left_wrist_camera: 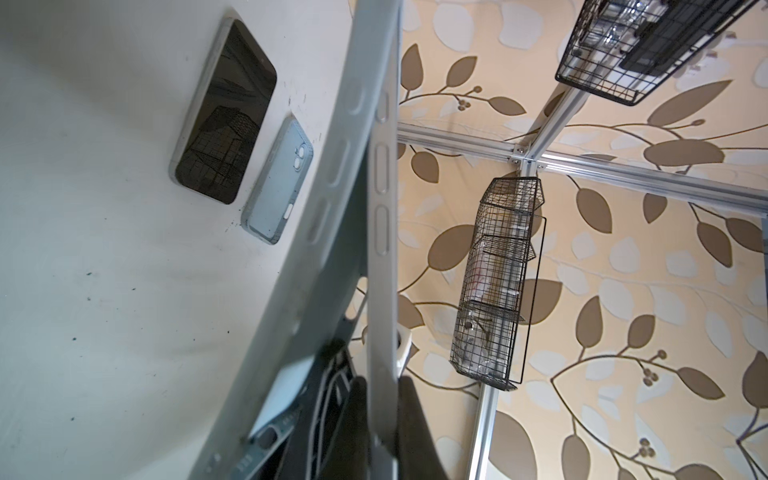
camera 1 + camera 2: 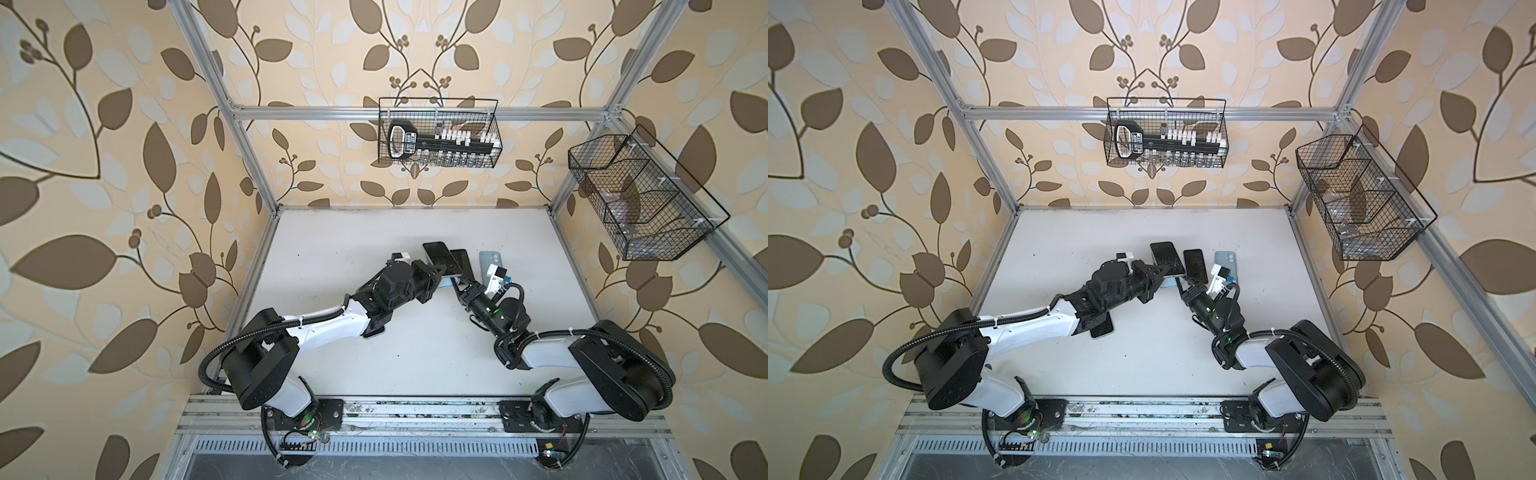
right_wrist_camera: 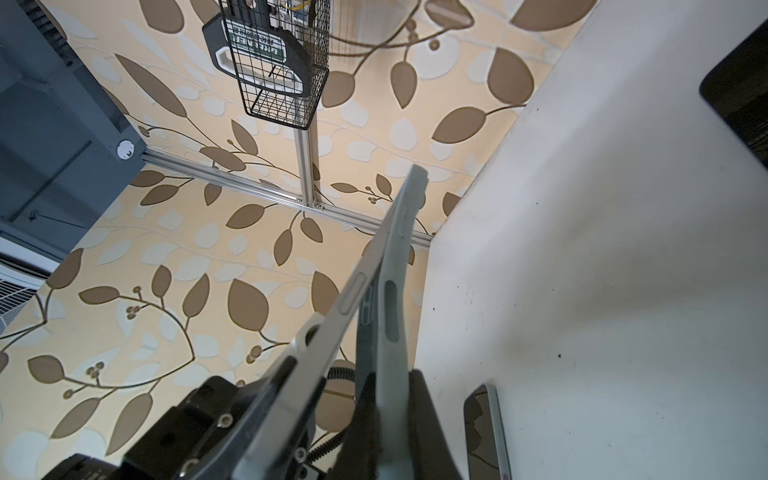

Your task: Take the phone out of the phone case

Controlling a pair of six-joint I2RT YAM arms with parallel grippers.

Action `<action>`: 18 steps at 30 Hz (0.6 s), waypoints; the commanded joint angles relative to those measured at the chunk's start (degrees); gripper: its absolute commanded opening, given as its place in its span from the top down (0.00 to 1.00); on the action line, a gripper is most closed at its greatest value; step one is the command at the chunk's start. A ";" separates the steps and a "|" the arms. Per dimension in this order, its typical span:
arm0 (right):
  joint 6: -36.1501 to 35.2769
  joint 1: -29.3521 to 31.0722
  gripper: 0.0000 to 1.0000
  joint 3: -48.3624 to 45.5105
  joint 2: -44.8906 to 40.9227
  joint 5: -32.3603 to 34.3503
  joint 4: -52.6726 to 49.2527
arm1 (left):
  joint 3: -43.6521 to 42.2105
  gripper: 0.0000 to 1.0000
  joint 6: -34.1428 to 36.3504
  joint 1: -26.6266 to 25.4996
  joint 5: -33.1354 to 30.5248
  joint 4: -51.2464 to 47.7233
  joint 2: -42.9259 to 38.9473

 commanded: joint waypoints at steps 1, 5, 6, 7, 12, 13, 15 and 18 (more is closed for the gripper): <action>-2.96 -1.03 0.99 -0.68 0.03 0.26 -2.73 | 6.35 1.00 0.81 0.31 1.54 6.40 -4.33; -4.60 -2.49 0.99 -0.47 0.34 0.27 -4.35 | 7.52 1.00 2.51 0.31 1.46 3.43 -7.55; -5.12 -2.81 0.99 -0.25 0.39 0.22 -5.06 | 7.69 1.00 2.78 0.31 1.39 2.88 -8.33; -5.50 -3.03 0.99 -0.10 0.48 0.32 -5.67 | 7.84 1.00 3.23 0.31 1.29 2.42 -9.04; -6.17 -3.60 0.99 0.98 2.91 0.27 -6.23 | 7.13 1.00 5.24 0.31 -0.02 -0.11 -12.94; -5.98 -3.73 0.99 1.03 3.63 0.27 -5.74 | 6.88 1.00 5.46 0.31 -0.11 0.10 -13.51; -5.53 -4.17 0.99 1.39 5.76 0.01 -4.41 | 6.83 1.00 6.30 0.31 -0.18 -0.73 -14.83; -4.75 -4.32 0.99 2.31 9.13 -0.26 -2.74 | 6.36 1.00 8.35 0.39 -0.34 -2.60 -16.69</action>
